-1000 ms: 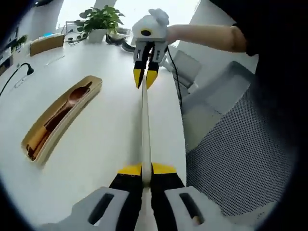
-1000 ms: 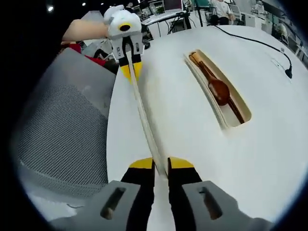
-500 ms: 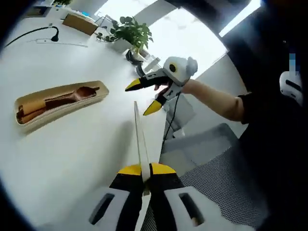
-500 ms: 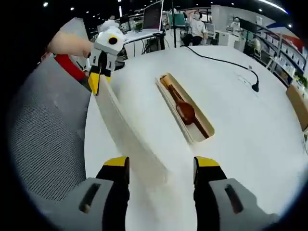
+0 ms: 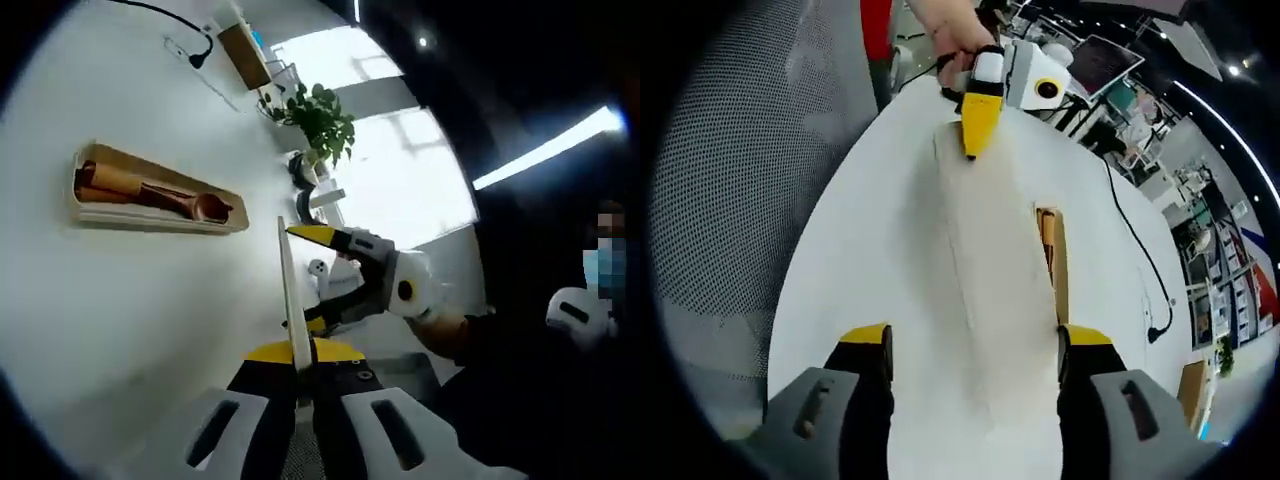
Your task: Arrange the utensils inside the cutlery case until each visible utensil rests in its matching compartment.
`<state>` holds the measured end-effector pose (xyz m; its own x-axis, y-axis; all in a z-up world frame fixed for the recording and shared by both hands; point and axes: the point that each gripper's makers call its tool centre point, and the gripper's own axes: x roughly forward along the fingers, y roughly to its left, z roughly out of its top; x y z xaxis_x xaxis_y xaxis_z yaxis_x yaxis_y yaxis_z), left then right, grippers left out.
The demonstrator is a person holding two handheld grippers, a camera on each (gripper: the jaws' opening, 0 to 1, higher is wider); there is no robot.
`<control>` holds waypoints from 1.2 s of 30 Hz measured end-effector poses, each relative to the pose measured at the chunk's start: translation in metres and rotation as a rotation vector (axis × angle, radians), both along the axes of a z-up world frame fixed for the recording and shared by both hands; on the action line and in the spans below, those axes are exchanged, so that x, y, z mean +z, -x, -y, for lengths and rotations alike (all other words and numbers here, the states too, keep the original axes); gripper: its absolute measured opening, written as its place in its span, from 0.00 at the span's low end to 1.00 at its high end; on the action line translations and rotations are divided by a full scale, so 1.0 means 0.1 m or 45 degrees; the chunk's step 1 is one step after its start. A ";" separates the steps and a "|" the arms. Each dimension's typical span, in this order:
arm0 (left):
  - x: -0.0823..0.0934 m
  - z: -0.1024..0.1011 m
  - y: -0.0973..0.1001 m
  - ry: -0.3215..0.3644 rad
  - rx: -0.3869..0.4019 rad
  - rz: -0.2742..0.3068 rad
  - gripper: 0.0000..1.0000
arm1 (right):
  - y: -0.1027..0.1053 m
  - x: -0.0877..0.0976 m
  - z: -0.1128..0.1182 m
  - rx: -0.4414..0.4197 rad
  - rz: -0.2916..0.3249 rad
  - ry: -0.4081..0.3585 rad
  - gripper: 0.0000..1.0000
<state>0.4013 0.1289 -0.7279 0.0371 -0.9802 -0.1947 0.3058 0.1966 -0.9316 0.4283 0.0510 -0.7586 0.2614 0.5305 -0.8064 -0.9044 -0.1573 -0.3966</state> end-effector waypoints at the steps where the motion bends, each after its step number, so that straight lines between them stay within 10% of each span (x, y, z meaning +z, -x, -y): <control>1: 0.00 0.00 0.02 -0.001 -0.002 -0.036 0.03 | -0.02 0.02 -0.04 0.012 0.006 -0.008 0.65; 13: 0.02 -0.05 0.12 0.017 -0.079 -0.127 0.03 | -0.01 -0.03 -0.37 0.090 -0.031 0.026 0.65; 25: 0.11 -0.13 0.09 0.086 -0.099 -0.192 0.03 | 0.09 -0.01 -0.42 0.027 -0.207 0.021 0.40; 36: 0.14 -0.14 -0.02 0.131 -0.088 -0.246 0.03 | -0.04 -0.02 -0.38 0.092 -0.100 0.068 0.41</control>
